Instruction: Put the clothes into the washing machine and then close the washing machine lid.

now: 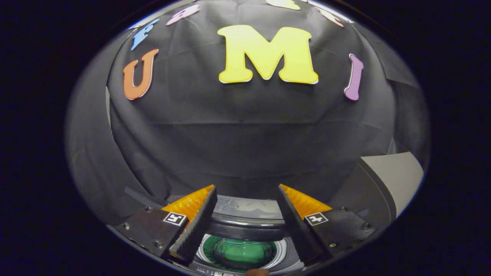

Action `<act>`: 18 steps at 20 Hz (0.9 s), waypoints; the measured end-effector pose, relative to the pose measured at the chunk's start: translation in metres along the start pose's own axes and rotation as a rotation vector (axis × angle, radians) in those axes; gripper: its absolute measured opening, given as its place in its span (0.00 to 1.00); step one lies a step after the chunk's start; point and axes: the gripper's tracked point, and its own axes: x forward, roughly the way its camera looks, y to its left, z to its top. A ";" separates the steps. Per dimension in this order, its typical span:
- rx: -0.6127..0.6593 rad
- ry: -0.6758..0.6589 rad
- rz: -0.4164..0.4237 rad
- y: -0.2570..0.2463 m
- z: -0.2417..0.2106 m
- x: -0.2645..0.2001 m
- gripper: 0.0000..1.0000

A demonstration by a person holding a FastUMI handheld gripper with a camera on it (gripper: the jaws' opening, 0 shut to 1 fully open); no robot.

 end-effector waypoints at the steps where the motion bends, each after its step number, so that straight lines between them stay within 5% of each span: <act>1: 0.001 0.009 0.000 0.000 -0.002 -0.003 0.97; 9: 0.048 0.121 0.040 0.002 -0.004 -0.007 0.98; 18: 0.012 -0.039 0.097 0.000 0.014 -0.005 0.98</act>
